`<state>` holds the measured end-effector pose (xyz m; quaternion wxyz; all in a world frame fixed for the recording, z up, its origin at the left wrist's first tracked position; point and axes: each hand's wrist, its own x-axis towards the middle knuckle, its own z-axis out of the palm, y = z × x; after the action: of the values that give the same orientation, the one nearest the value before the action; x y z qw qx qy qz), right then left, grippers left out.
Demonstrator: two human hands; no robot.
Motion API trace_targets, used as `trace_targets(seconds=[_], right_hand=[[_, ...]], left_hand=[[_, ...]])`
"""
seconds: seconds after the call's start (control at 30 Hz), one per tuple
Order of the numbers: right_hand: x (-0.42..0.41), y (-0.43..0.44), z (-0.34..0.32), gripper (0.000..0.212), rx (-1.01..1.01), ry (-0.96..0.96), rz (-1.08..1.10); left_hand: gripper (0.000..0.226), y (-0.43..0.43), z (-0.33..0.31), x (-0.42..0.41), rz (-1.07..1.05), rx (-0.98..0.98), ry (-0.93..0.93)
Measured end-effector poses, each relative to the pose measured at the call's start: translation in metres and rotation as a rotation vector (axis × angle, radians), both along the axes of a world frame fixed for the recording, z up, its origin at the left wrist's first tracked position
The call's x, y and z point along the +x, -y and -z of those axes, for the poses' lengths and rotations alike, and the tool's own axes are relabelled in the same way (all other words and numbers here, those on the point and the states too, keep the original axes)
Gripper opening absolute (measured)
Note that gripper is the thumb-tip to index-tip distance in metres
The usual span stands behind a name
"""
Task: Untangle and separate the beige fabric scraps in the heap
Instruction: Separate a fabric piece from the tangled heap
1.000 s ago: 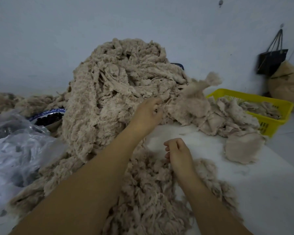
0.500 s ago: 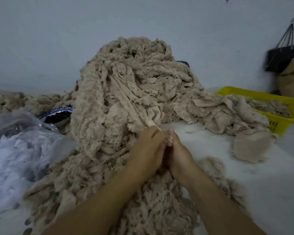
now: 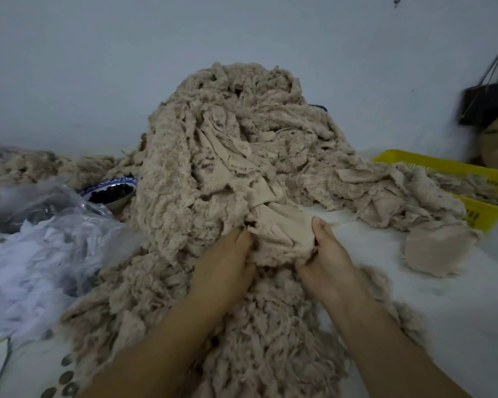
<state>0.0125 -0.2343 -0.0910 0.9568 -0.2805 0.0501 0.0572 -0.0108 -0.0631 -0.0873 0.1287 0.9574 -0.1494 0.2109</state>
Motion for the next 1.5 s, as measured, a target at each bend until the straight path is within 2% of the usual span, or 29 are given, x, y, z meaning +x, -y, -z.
trace_targets(seconds=[0.07, 0.1, 0.2, 0.27, 0.33, 0.37, 0.4, 0.43, 0.5, 0.53, 0.57, 0.7, 0.77, 0.83, 0.93, 1.03, 1.1, 1.17, 1.27, 1.4, 1.5], right_hand=[[-0.002, -0.003, -0.001, 0.031, -0.030, 0.003, -0.080], [-0.002, -0.004, -0.002, 0.038, -0.041, 0.022, -0.131], [-0.005, -0.001, -0.006, 0.050, -0.121, 0.053, -0.267], [-0.005, -0.003, -0.002, 0.045, -0.399, 0.066, -0.294], [-0.002, -0.004, 0.005, 0.032, -0.668, 0.057, -0.216], [0.002, -0.001, 0.007, 0.028, -0.706, 0.053, -0.131], [0.005, 0.004, 0.007, 0.025, -0.621, 0.035, -0.047], [0.007, 0.011, 0.006, 0.023, -0.462, 0.001, 0.031], [0.011, 0.028, 0.000, 0.024, -0.194, -0.076, 0.149], [0.011, 0.033, -0.003, 0.027, -0.137, -0.100, 0.153], [0.011, 0.033, -0.002, 0.031, -0.133, -0.107, 0.126], [0.003, 0.016, -0.003, 0.043, -0.201, -0.053, -0.045], [-0.003, 0.006, -0.004, 0.051, -0.238, 0.029, -0.111], [-0.008, -0.001, -0.004, 0.055, -0.275, 0.097, -0.147], [-0.013, -0.006, -0.004, 0.052, -0.313, 0.183, -0.198], [-0.014, -0.007, 0.000, 0.057, -0.532, 0.229, -0.235], [-0.014, -0.007, 0.002, 0.055, -0.706, 0.225, -0.284], [-0.016, -0.008, 0.000, 0.051, -0.758, 0.228, -0.337], [-0.017, -0.005, -0.002, 0.055, -0.705, 0.237, -0.349], [-0.014, 0.002, -0.002, 0.046, -0.633, 0.191, -0.287], [-0.014, 0.007, -0.006, 0.034, -0.405, 0.187, -0.289]], left_hand=[[0.014, -0.002, -0.009, 0.008, -0.079, -0.089, -0.025], [0.009, -0.003, -0.014, 0.012, -0.104, -0.198, -0.014], [0.018, -0.001, -0.024, 0.020, -0.042, -0.617, 0.002], [0.022, 0.010, -0.028, 0.017, 0.066, -0.835, 0.005], [0.040, 0.019, -0.029, 0.008, 0.153, -0.898, -0.029], [0.047, 0.020, -0.027, 0.002, 0.194, -0.905, -0.089], [0.047, 0.018, -0.020, -0.002, 0.217, -0.883, -0.166], [0.041, 0.012, -0.013, -0.005, 0.213, -0.759, -0.248], [0.027, -0.002, -0.003, -0.010, 0.161, -0.239, -0.455], [0.025, -0.009, -0.001, -0.011, 0.148, -0.084, -0.544], [0.026, -0.015, -0.001, -0.013, 0.161, -0.077, -0.611], [0.056, -0.012, -0.026, -0.010, 0.144, -0.525, -0.682], [0.039, 0.002, -0.037, -0.003, 0.178, -0.791, -0.793], [0.036, 0.017, -0.036, 0.006, 0.213, -1.011, -0.885], [0.036, 0.033, -0.036, 0.021, 0.095, -1.321, -0.836], [0.030, 0.035, -0.040, 0.033, -0.009, -1.667, -0.816], [0.028, 0.034, -0.044, 0.039, -0.028, -1.808, -0.838], [0.030, 0.033, -0.049, 0.046, -0.050, -1.935, -0.837], [0.021, 0.025, -0.058, 0.059, -0.028, -2.070, -0.769], [0.038, 0.002, -0.067, 0.086, -0.050, -2.275, -0.591], [0.028, -0.020, -0.067, 0.098, -0.089, -2.361, -0.492]])
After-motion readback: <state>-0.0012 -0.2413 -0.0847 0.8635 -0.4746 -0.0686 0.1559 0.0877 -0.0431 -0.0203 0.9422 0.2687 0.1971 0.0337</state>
